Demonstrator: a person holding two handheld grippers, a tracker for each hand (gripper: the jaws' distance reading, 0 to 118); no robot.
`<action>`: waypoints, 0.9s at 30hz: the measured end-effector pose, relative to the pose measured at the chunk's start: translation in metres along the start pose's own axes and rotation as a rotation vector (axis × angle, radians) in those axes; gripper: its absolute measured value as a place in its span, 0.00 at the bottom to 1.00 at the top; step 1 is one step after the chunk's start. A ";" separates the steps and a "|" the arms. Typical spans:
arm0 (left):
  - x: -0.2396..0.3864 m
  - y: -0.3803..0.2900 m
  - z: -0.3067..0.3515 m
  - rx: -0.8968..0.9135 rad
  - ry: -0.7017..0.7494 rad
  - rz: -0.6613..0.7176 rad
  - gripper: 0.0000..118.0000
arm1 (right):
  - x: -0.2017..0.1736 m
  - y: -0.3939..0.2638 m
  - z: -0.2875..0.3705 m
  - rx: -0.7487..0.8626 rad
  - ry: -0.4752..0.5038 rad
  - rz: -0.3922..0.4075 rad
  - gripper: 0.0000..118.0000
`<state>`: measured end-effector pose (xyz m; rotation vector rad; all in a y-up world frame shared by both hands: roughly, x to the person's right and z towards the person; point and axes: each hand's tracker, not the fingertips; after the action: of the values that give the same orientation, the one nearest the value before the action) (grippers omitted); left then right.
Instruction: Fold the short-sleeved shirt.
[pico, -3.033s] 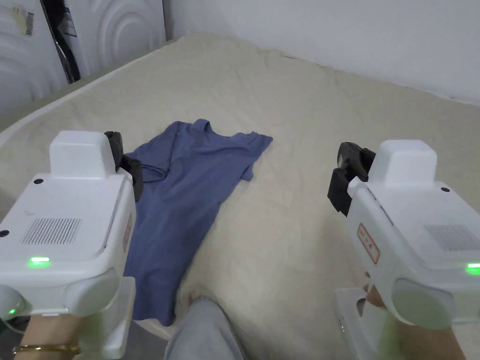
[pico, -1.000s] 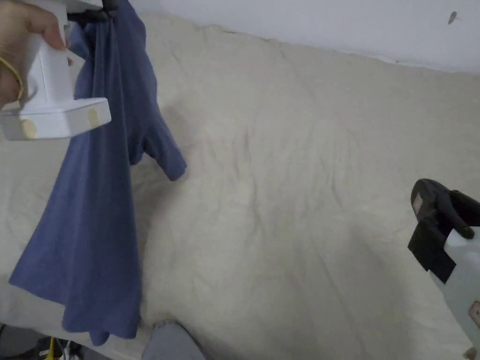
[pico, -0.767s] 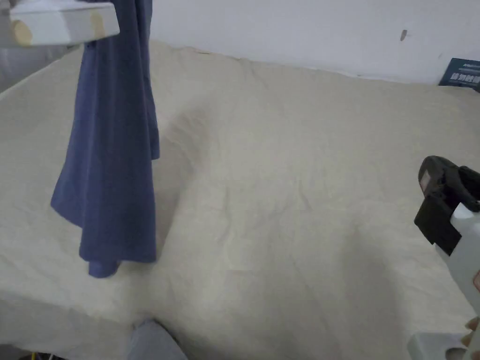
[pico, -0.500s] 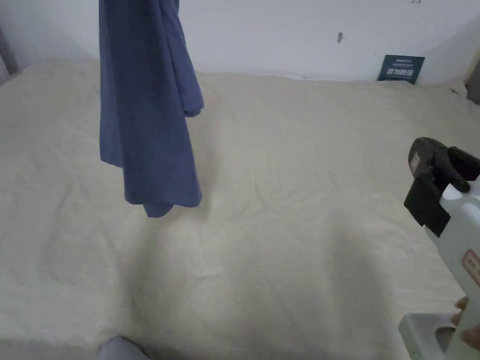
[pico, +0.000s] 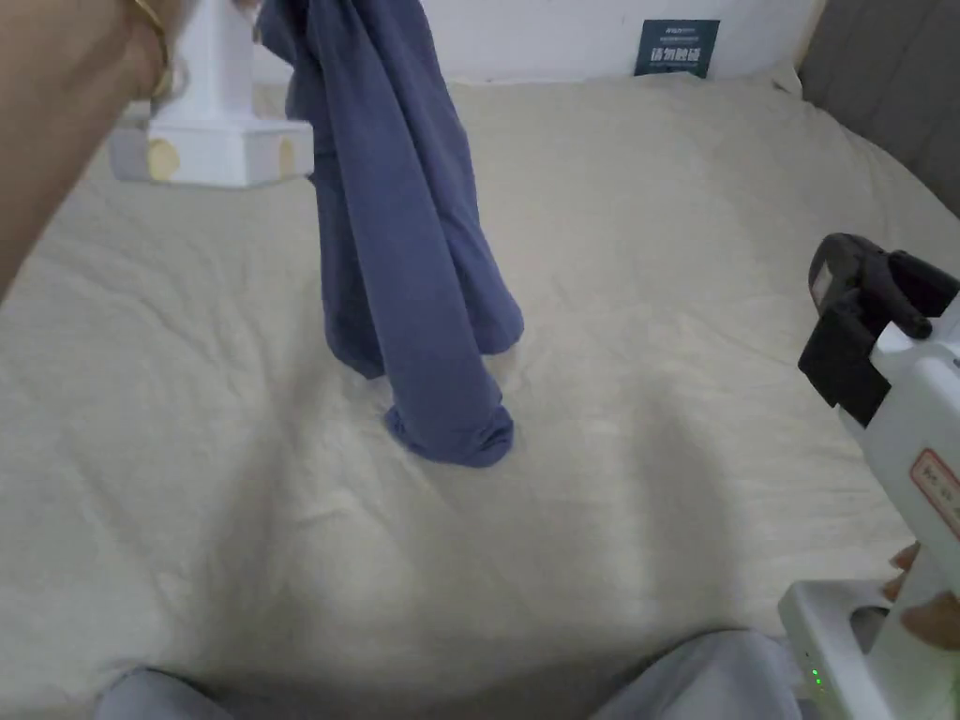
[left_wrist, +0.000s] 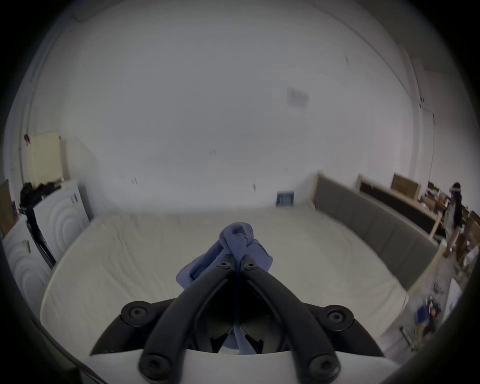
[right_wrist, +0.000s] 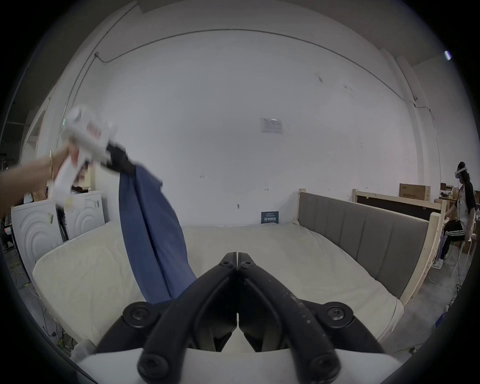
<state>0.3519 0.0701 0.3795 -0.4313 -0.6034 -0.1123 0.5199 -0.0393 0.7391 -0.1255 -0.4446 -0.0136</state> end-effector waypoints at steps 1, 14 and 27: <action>0.006 -0.025 -0.016 -0.063 -0.009 -0.012 0.02 | 0.001 -0.002 -0.001 -0.006 -0.004 -0.003 0.01; 0.055 -0.272 -0.098 -0.621 -0.068 -0.003 0.35 | 0.003 -0.023 -0.015 -0.091 -0.008 -0.017 0.01; -0.005 -0.177 0.046 0.154 0.090 0.127 1.00 | -0.020 -0.022 -0.028 -0.059 0.062 0.005 0.01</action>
<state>0.2835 -0.0709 0.4743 -0.3121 -0.4913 0.0361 0.5131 -0.0644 0.7076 -0.1839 -0.3822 -0.0258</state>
